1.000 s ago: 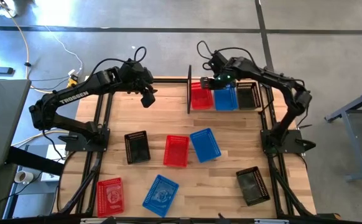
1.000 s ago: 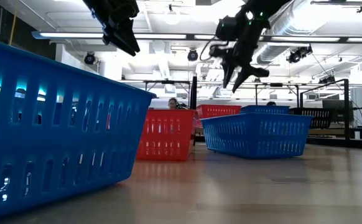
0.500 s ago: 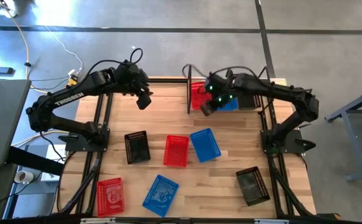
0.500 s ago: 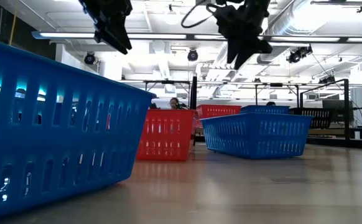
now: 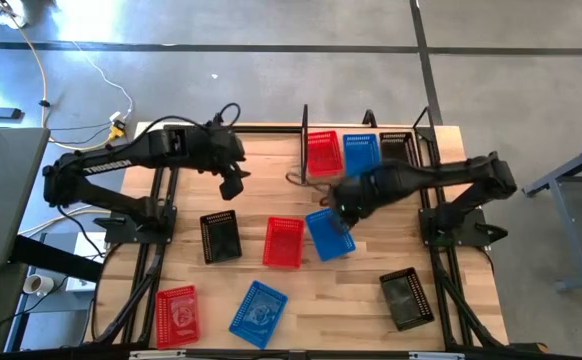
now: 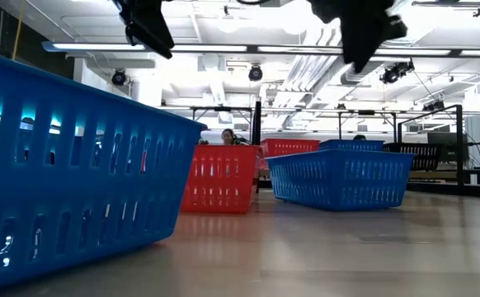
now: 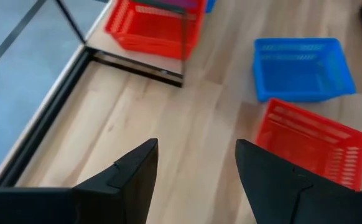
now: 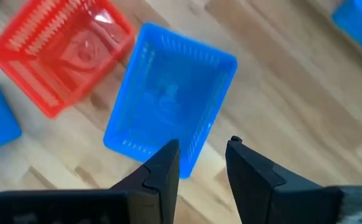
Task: Stack baskets on shelf by color
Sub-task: Stack the bottom black basket on the black basket on the shelf
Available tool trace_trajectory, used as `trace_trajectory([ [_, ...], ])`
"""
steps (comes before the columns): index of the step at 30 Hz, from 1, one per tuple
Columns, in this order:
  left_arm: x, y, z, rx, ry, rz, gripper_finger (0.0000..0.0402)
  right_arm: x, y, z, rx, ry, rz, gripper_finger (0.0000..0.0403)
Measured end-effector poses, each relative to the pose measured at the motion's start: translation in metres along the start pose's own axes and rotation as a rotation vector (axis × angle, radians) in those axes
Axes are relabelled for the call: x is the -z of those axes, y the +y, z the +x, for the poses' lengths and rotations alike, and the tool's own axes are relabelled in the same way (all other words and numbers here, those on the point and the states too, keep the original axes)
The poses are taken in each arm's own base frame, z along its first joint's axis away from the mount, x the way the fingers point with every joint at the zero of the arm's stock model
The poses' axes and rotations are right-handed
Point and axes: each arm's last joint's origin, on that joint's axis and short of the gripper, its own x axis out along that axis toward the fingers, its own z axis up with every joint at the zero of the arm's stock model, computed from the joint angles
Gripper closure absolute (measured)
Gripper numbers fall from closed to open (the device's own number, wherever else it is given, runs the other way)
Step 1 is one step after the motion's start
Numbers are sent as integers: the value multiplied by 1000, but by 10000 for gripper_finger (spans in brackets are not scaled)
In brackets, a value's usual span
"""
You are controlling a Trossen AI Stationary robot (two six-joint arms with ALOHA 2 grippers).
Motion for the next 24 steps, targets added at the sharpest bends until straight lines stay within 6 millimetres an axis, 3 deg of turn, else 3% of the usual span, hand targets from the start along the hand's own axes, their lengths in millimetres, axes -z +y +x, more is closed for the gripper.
trace_trajectory([
  [12,5,-38,-5,95,-1,-3,197,71,27,-10,64,39,58,286],
  [24,13,-70,-14,123,-6,-106,197,137,31,-23,152,132,77,286],
])
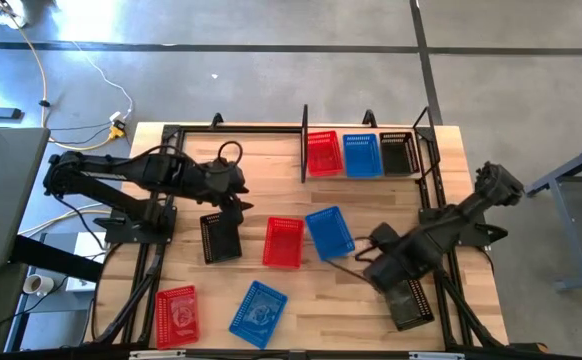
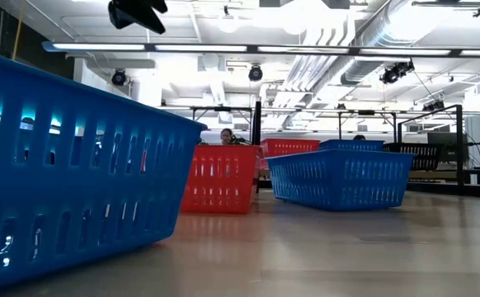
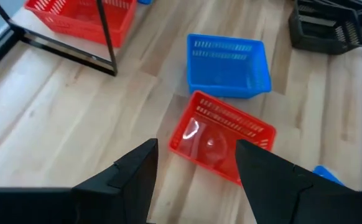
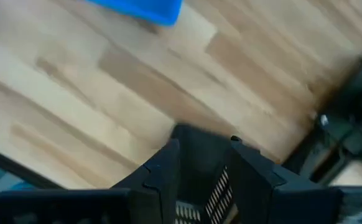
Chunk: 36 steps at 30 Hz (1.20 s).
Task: Stack baskets on shelf by color
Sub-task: Stack the bottom black basket on the black basket on the shelf
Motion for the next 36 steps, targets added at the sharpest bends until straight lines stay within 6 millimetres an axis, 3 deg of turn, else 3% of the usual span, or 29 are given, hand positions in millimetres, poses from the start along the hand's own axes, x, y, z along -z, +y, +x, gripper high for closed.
trace_trajectory([
  [15,12,-25,-7,54,6,-68,197,74,-15,-5,24,-51,138,286],
  [23,17,-34,-9,72,7,-66,197,99,-26,28,110,-35,211,286],
  [36,20,-38,-11,81,8,-86,197,106,-33,70,124,44,269,286],
])
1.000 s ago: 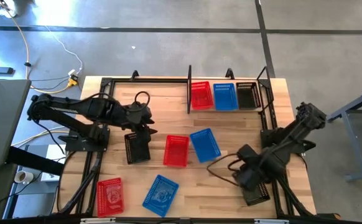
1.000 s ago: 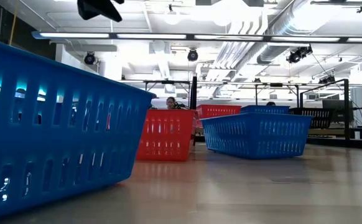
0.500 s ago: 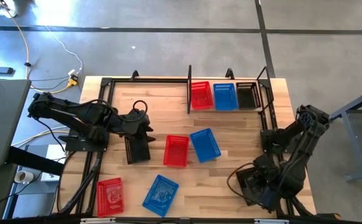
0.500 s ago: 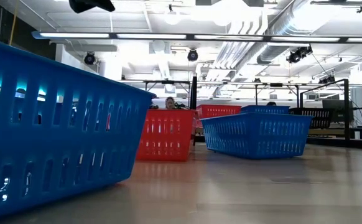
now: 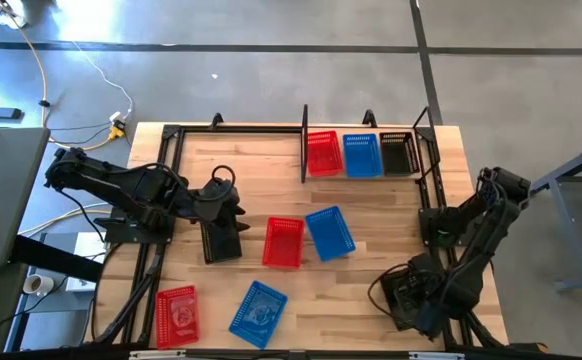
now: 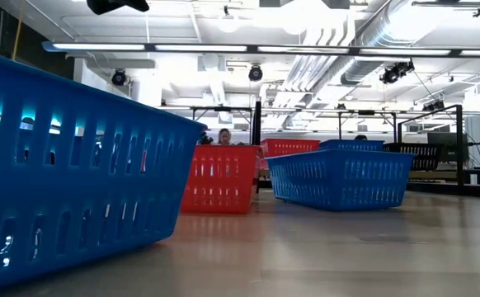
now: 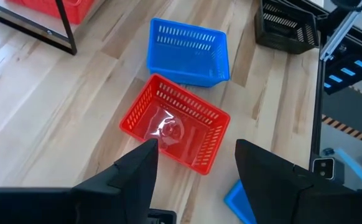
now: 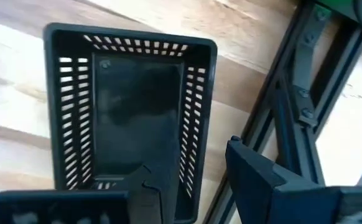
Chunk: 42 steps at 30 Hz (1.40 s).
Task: Stack baskets on shelf by color
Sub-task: Stack the bottom black basket on the black basket on the shelf
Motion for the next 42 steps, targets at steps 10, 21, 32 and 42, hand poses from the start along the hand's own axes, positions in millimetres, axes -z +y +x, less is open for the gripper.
trace_trajectory([
  [10,0,0,0,0,0,-9,197,1,-1,30,24,78,23,286],
  [21,0,0,0,0,0,-9,197,4,0,63,-17,189,25,291],
  [32,0,1,0,-20,-15,-9,197,4,0,66,-15,199,6,390],
  [42,-2,3,0,-92,-72,-6,197,4,10,51,-99,175,7,400],
])
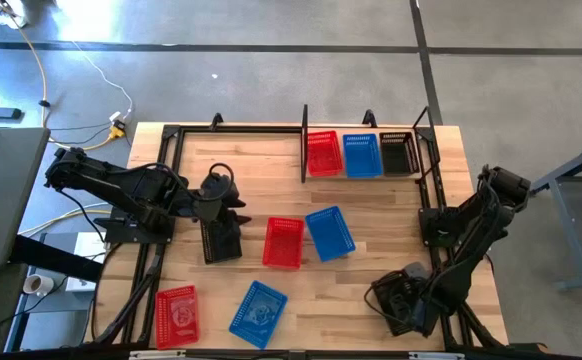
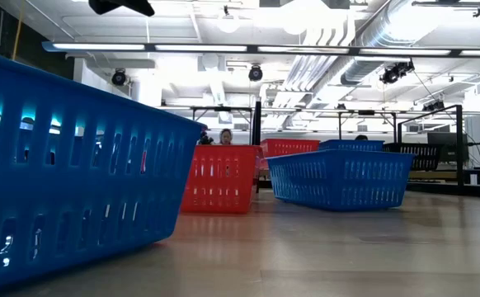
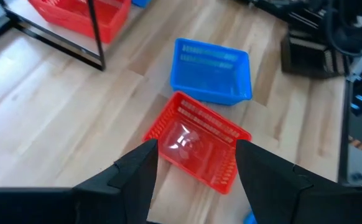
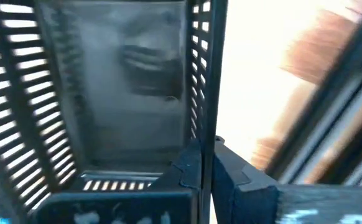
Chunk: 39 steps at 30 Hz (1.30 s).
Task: Stack baskets on shelf by color
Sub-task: Stack the bottom black basket on the black basket on the shelf
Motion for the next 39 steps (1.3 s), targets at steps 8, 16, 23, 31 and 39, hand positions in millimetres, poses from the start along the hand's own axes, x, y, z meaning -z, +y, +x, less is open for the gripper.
trace_trajectory([
  [8,-2,2,0,-78,-67,13,197,-7,12,-17,-134,-70,24,402],
  [16,-6,7,1,-150,-110,27,197,-29,8,-48,-319,-172,71,402],
  [23,-11,15,4,-185,-112,49,197,-55,-10,-77,-398,-284,117,403],
  [31,-19,28,8,-241,-103,140,197,-91,-30,-104,-455,-440,171,403],
  [39,-30,49,13,-326,-80,238,197,-129,-47,-124,-460,-582,215,403],
])
